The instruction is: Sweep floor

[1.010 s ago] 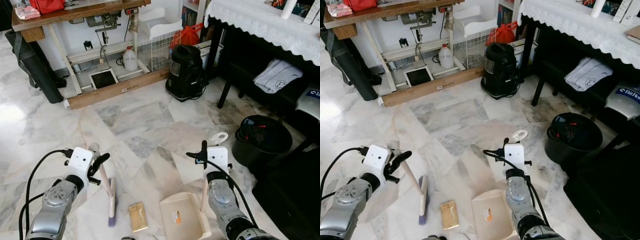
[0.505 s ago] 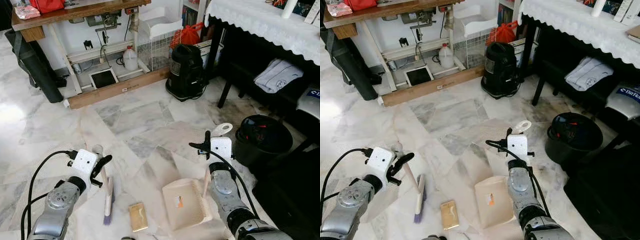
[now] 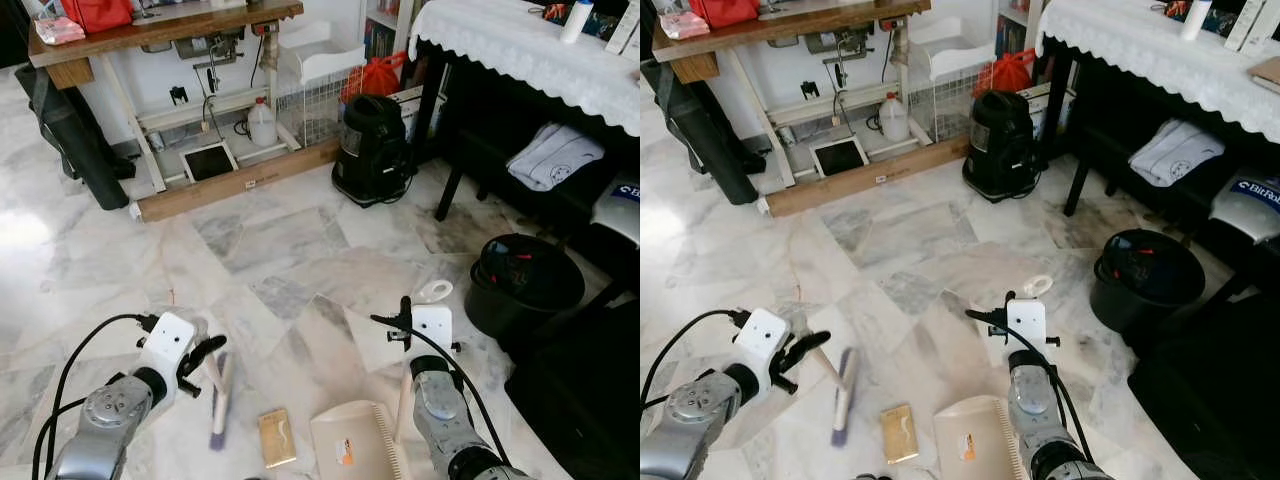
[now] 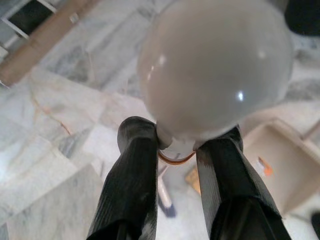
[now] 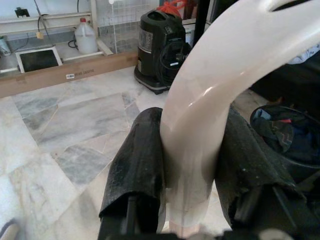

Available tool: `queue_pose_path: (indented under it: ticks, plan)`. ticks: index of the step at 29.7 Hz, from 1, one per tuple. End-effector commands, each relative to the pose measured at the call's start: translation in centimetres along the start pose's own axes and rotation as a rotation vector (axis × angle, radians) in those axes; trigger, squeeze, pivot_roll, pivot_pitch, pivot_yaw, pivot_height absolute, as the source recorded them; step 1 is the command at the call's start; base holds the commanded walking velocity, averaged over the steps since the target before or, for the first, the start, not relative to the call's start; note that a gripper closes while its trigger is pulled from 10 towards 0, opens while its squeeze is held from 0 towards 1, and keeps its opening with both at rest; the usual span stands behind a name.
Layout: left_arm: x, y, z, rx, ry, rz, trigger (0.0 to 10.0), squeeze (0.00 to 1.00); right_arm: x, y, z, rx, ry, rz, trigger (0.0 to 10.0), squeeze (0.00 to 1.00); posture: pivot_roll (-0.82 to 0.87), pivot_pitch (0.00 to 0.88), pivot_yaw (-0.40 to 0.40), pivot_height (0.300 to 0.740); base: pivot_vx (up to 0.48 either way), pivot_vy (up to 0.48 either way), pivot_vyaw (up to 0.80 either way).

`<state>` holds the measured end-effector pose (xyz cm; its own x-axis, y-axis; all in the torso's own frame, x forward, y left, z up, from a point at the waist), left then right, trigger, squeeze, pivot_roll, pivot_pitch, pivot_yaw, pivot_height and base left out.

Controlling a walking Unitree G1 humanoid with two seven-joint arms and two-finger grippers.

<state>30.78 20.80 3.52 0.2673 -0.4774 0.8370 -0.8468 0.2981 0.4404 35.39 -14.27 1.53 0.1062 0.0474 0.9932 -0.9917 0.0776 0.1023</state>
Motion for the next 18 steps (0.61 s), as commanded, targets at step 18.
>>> queue_pose_path:
  ticks: [18]
  plan:
    - [-0.6,-0.3,3.3,-0.171,0.342,-0.068,10.0,0.00,-2.5,0.3,0.7,-0.027,-0.042,-0.152,10.0,0.00,0.19,0.119,0.026,0.740,0.000,0.000,0.00]
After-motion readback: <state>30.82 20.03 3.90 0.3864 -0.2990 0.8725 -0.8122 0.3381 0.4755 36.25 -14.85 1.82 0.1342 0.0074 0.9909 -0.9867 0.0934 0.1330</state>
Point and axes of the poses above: a point about 5 cm out from each wrist's last joint towards the gripper, its own y axis pointing back from the gripper into the wrist, its own x axis along the axis of the wrist's last joint, z = x × y, the point moved 6 cm from there along -y, pointing out of the wrist towards the gripper, and after that the axes turned 6 degrees about -y, right-handed, at the moved point
